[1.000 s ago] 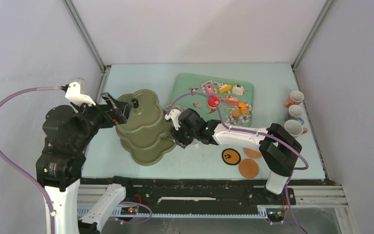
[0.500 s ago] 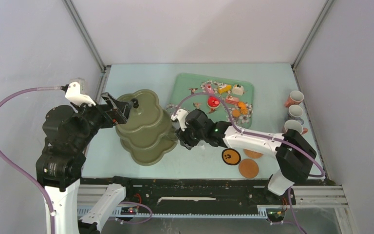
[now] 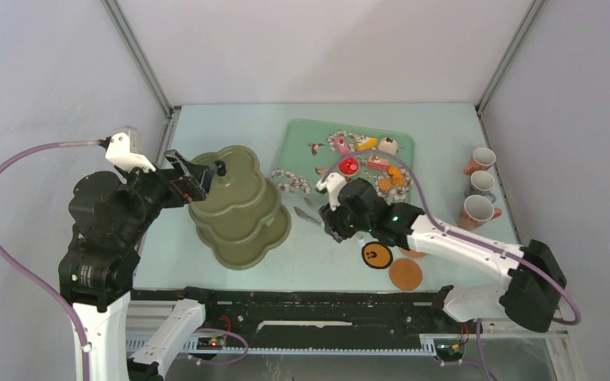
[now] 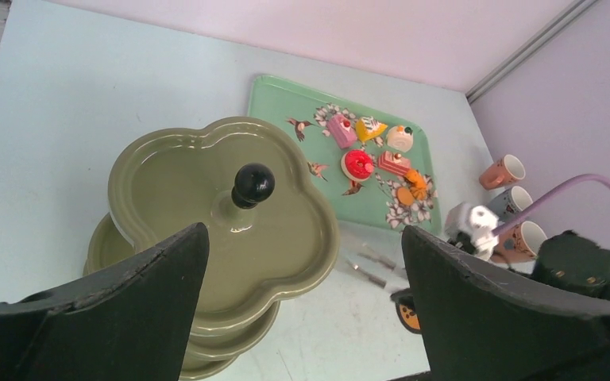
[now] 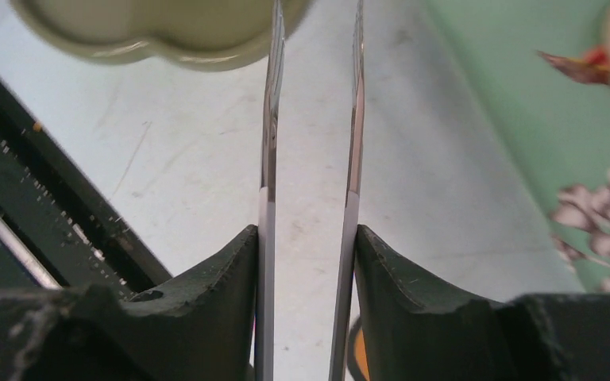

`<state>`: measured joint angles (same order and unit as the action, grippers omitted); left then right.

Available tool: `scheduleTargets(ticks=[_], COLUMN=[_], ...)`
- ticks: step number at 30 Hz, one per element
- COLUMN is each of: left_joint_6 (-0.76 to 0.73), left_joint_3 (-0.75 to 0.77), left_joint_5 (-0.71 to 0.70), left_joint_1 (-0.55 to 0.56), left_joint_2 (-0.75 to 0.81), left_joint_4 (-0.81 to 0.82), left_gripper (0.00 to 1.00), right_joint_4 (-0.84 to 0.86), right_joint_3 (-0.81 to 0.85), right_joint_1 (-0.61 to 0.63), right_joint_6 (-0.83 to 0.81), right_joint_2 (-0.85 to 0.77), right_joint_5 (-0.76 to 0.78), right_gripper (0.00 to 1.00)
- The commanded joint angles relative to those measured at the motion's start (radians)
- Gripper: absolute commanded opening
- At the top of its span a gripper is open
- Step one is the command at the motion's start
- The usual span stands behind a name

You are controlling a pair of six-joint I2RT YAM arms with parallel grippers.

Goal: Serve the afternoon tea

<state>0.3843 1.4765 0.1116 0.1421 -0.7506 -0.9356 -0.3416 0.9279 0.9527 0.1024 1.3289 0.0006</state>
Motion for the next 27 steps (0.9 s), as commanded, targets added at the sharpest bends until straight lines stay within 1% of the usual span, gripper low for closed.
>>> scheduleTargets(ticks=[1, 4, 8, 11, 17, 19, 21, 27], left_joint_6=[0.006, 0.008, 0.008, 0.008, 0.007, 0.007, 0.005, -0.001], left_joint_3=[-0.004, -0.003, 0.0, 0.003, 0.001, 0.001, -0.002, -0.008], left_joint_5=[0.017, 0.02, 0.023, 0.023, 0.025, 0.024, 0.023, 0.02], left_joint_1=[0.007, 0.007, 0.007, 0.008, 0.01, 0.011, 0.012, 0.013], left_joint_2=[0.003, 0.003, 0.003, 0.003, 0.002, 0.002, 0.001, 0.001], left_joint_4=[0.049, 0.052, 0.051, 0.051, 0.053, 0.051, 0.049, 0.045], left_gripper=[0.98, 0.98, 0.98, 0.98, 0.98, 0.98, 0.98, 0.98], right_joint_4=[-0.036, -0.05, -0.03, -0.035, -0.006, -0.009, -0.018, -0.03], right_joint_3=[-0.005, -0.009, 0.003, 0.043, 0.126, 0.163, 0.199, 0.29], right_joint_1=[-0.105, -0.209, -0.391, -0.527, -0.737, -0.792, -0.826, -0.899], right_joint_6=[0.029, 0.016, 0.015, 0.008, -0.092, -0.132, -0.18, -0.328], right_joint_2=[-0.107, -0.148, -0.161, -0.133, -0.037, 0.008, 0.045, 0.131], right_joint_5=[0.079, 0.08, 0.027, -0.048, -0.121, -0.149, -0.144, -0.21], right_gripper=[0.47, 0.48, 0.48, 0.48, 0.48, 0.47, 0.47, 0.48])
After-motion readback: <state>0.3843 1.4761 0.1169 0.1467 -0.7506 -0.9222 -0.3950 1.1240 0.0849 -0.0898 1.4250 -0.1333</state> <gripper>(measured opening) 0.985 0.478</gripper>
